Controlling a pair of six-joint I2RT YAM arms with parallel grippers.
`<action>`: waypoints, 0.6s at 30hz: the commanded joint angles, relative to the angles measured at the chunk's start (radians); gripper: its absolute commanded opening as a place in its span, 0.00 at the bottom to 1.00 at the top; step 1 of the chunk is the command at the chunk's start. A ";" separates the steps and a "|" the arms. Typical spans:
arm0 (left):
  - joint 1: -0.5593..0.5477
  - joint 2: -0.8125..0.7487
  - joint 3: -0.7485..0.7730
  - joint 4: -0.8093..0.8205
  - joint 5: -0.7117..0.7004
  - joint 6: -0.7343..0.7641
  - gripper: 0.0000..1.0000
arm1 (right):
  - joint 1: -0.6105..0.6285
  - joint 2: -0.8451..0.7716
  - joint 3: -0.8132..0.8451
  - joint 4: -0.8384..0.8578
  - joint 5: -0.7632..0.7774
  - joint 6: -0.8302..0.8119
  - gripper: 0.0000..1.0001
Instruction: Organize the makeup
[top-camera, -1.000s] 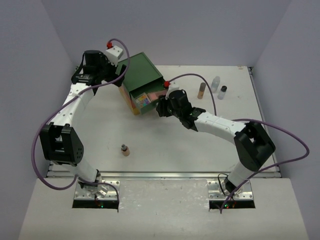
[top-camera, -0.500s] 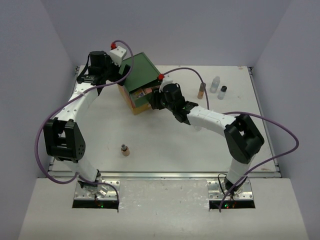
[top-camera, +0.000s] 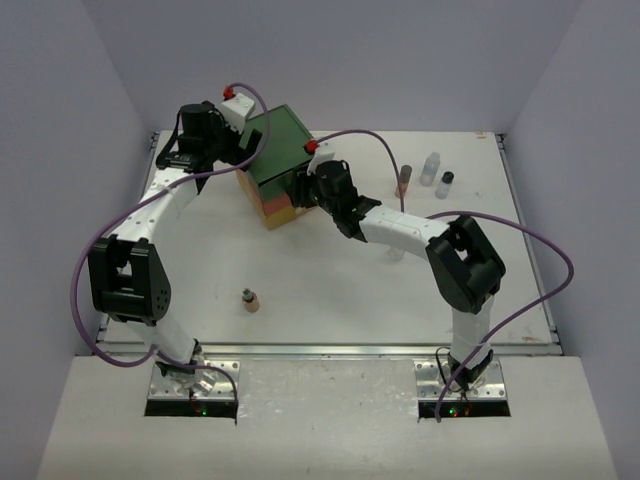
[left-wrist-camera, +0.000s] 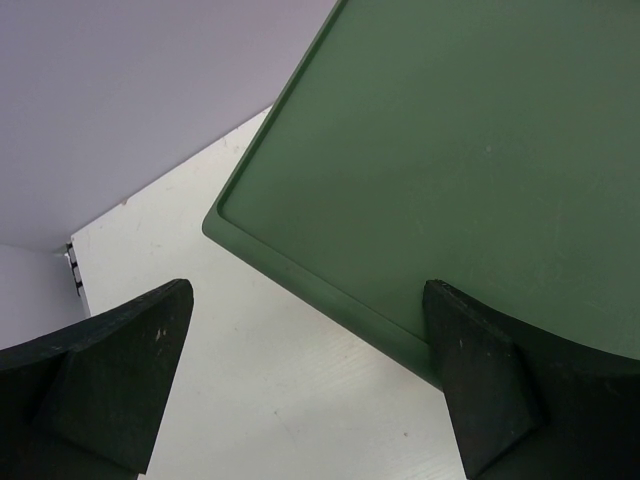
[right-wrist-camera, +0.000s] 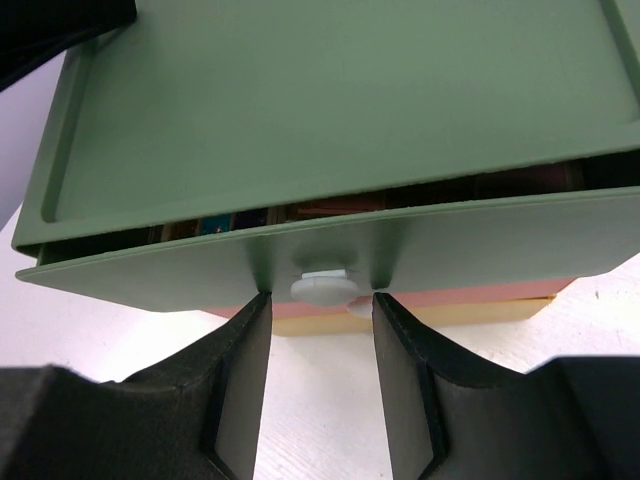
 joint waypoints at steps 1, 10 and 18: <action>-0.012 -0.004 -0.040 -0.038 -0.018 0.032 1.00 | 0.011 0.015 0.046 0.153 0.039 0.000 0.46; -0.013 -0.018 -0.048 -0.035 -0.011 0.034 1.00 | 0.019 0.010 0.021 0.192 0.098 -0.023 0.48; -0.013 -0.042 -0.060 -0.035 -0.016 0.043 1.00 | 0.022 -0.035 -0.089 0.215 0.099 -0.023 0.52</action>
